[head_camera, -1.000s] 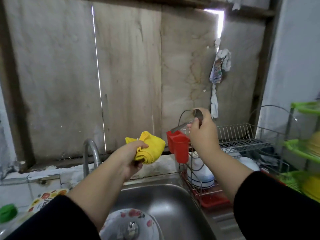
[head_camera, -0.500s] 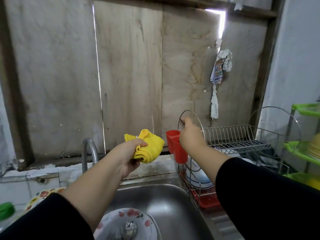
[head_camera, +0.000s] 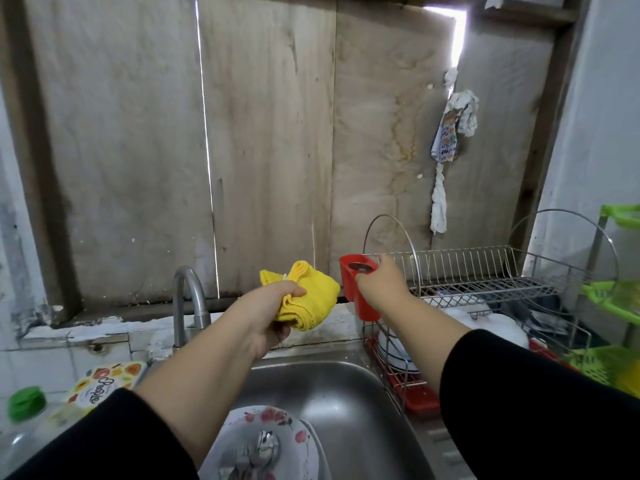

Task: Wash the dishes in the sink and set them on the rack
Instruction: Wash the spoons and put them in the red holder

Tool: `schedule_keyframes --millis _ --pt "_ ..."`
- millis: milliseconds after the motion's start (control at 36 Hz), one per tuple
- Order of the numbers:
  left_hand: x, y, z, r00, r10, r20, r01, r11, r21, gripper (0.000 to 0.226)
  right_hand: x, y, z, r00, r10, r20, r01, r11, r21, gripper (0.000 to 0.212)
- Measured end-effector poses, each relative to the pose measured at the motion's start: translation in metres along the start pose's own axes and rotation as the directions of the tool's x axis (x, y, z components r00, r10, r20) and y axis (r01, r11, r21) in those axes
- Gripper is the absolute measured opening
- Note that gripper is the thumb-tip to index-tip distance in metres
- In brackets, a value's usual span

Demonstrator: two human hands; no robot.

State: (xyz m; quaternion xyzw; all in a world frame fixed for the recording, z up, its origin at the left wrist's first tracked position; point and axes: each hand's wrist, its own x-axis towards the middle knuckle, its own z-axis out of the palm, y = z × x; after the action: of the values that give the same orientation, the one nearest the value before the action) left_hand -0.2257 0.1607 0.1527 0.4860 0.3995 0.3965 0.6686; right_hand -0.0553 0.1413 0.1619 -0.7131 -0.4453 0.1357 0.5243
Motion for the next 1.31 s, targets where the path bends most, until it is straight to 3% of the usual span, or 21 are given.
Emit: schedule_keyframes --millis 167,278,361,472,528,583,722,778,861,917,972,1028,1083,1111,1139,1167,1222,1306 --pt "-0.003 -0.008 -0.003 1.0 0.02 -0.014 -0.021 1.0 -0.018 0.006 -0.023 0.017 0.021 0.994 -0.081 -0.07 0.084 0.996 0.029 0.058" --pt "-0.006 -0.017 -0.004 0.998 0.061 0.011 -0.061 0.998 -0.029 0.009 -0.049 0.02 0.03 0.997 -0.058 -0.05 0.071 0.943 0.326 0.047" --pt "-0.003 -0.03 -0.008 0.992 0.116 0.052 -0.115 0.993 -0.029 0.02 -0.065 0.021 0.038 0.992 0.058 0.108 -0.112 0.788 0.605 0.03" --pt "-0.004 -0.048 -0.015 0.983 0.176 0.059 -0.177 0.984 0.011 0.029 -0.074 0.028 0.049 0.922 0.16 0.352 -0.384 0.48 0.789 0.018" --pt "-0.006 -0.061 -0.022 0.978 0.2 0.059 -0.204 0.977 0.061 0.025 -0.077 0.038 0.055 0.858 0.207 0.469 -0.513 0.315 0.799 0.025" --pt "-0.008 -0.076 -0.028 0.981 0.191 0.048 -0.194 0.976 0.095 0.034 -0.083 0.05 0.061 0.784 0.216 0.583 -0.621 0.228 0.75 0.031" --pt "-0.006 -0.115 -0.043 0.989 0.139 -0.057 -0.119 0.956 0.269 0.044 -0.096 0.088 0.08 0.645 0.186 0.741 -0.764 0.142 0.63 0.051" --pt "-0.004 -0.129 -0.047 0.991 0.081 -0.106 -0.052 0.965 0.256 0.059 -0.096 0.104 0.091 0.63 0.149 0.762 -0.776 0.085 0.625 0.057" --pt "-0.007 -0.136 -0.051 0.999 0.021 -0.027 -0.019 0.997 0.071 0.069 -0.093 0.123 0.1 0.638 0.047 0.768 -0.77 0.063 0.636 0.066" --pt "-0.005 -0.144 -0.053 1.0 0.025 -0.016 -0.025 1.0 0.012 0.07 -0.091 0.137 0.114 0.66 -0.124 0.741 -0.742 0.043 0.669 0.073" --pt "-0.002 -0.152 -0.058 0.99 0.029 -0.139 -0.029 1.0 -0.002 0.057 -0.085 0.165 0.124 0.729 -0.33 0.6 -0.645 -0.035 0.764 0.08" --pt "0.002 -0.165 -0.066 0.947 0.066 -0.315 -0.027 0.991 0.128 0.037 -0.076 0.204 0.14 0.693 -0.411 0.592 -0.685 -0.117 0.719 0.088" --pt "0.009 -0.18 -0.076 0.895 0.148 -0.421 0.061 0.894 0.444 0.028 -0.087 0.2 0.134 0.72 -0.261 0.643 -0.685 -0.115 0.72 0.089" --pt "0.013 -0.189 -0.081 0.887 0.167 -0.43 0.129 0.805 0.579 0.028 -0.09 0.19 0.132 0.736 -0.081 0.672 -0.675 -0.023 0.737 0.086" --pt "0.014 -0.196 -0.085 0.891 0.143 -0.432 0.204 0.723 0.66 0.03 -0.093 0.178 0.132 0.682 0.079 0.727 -0.73 0.012 0.684 0.081" --pt "0.016 -0.203 -0.089 0.902 0.093 -0.422 0.265 0.652 0.711 0.031 -0.089 0.178 0.13 0.606 0.126 0.785 -0.781 -0.092 0.618 0.074" --pt "0.021 -0.215 -0.093 0.921 0.002 -0.388 0.342 0.471 0.813 0.029 -0.087 0.176 0.128 0.669 0.206 0.714 -0.697 -0.157 0.699 0.07" --pt "0.026 -0.225 -0.092 0.928 -0.085 -0.362 0.371 0.276 0.887 0.029 -0.085 0.179 0.133 0.675 0.303 0.672 -0.678 -0.103 0.727 0.064"
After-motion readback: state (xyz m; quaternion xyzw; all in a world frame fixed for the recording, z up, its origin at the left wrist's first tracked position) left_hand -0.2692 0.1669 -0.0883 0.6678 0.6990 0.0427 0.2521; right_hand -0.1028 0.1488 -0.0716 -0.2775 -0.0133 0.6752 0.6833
